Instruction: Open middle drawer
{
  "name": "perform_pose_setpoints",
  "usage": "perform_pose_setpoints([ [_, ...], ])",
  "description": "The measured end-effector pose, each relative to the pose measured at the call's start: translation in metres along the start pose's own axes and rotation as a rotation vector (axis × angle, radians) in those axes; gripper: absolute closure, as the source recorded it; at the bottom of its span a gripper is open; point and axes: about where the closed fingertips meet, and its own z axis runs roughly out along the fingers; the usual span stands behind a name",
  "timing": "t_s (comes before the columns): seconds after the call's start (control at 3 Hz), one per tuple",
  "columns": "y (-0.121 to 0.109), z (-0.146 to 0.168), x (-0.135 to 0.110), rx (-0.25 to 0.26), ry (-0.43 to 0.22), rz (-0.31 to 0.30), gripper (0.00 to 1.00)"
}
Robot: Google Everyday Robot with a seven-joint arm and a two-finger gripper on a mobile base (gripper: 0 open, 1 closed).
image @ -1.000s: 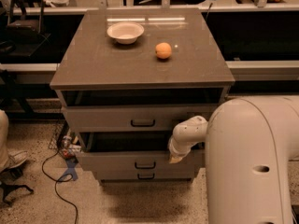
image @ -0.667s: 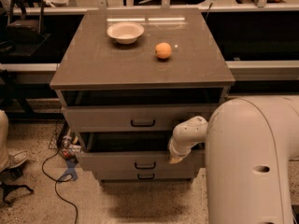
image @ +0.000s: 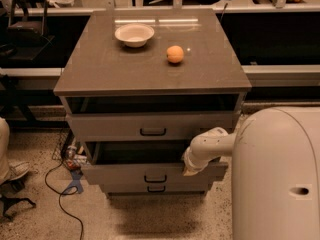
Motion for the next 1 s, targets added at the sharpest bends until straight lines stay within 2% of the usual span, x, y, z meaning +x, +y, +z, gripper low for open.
perform_pose_setpoints([
  [0.33, 0.0010, 0.0010, -0.0003, -0.002, 0.000, 0.000, 0.28],
  [0.67, 0.0026, 0.0026, -0.0007, -0.006, -0.001, -0.001, 0.00],
  [1.0, 0.0027, 0.0027, -0.0007, -0.006, -0.001, -0.001, 0.00],
])
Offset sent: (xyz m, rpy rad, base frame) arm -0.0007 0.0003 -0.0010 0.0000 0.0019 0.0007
